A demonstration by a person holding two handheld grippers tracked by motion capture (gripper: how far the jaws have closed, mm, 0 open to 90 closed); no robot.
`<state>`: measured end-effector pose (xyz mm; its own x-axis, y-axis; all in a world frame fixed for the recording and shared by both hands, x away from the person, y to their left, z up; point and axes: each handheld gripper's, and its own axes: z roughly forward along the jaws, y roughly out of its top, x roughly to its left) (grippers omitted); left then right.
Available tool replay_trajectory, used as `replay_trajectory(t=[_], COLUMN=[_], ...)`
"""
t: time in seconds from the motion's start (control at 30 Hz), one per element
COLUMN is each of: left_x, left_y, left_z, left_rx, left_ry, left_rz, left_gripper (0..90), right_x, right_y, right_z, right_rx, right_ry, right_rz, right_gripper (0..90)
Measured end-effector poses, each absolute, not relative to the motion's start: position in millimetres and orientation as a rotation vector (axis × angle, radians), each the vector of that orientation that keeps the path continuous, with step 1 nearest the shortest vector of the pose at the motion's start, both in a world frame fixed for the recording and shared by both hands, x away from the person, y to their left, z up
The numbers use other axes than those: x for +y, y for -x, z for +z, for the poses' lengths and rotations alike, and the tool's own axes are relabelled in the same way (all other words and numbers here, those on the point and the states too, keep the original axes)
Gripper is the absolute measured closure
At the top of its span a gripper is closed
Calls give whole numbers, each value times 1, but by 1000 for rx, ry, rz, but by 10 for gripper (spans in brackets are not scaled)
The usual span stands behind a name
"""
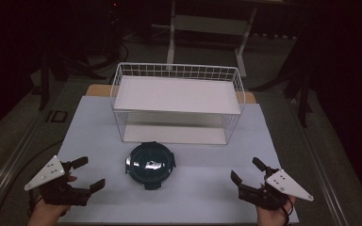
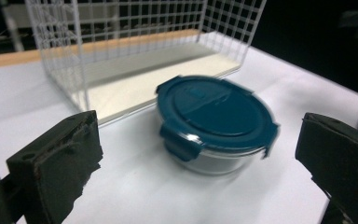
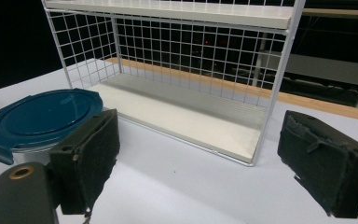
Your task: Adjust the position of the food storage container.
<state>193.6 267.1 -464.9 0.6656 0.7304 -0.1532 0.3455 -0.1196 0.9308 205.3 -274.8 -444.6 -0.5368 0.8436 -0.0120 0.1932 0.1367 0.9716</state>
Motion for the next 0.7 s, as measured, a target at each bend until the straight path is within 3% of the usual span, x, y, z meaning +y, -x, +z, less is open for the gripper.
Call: replay_trajectory(t=[0.13, 0.43, 0.7], left_x=[260, 252, 234], left_y=[-204, -220, -235], left_z=[-476, -492, -504], left_rx=[890, 916, 915], left_ry=[-1832, -1925, -2075], left_rz=[405, 388, 378], left_gripper=[14, 517, 829], right_x=[-274, -274, -273], right_y=[-206, -206, -207], right_z=[-446, -446, -447], right_rx=[1846, 1854, 1870], right_ry=[-999, -998, -991], right_rz=[1434, 1439, 1440], right_gripper=[128, 129, 131])
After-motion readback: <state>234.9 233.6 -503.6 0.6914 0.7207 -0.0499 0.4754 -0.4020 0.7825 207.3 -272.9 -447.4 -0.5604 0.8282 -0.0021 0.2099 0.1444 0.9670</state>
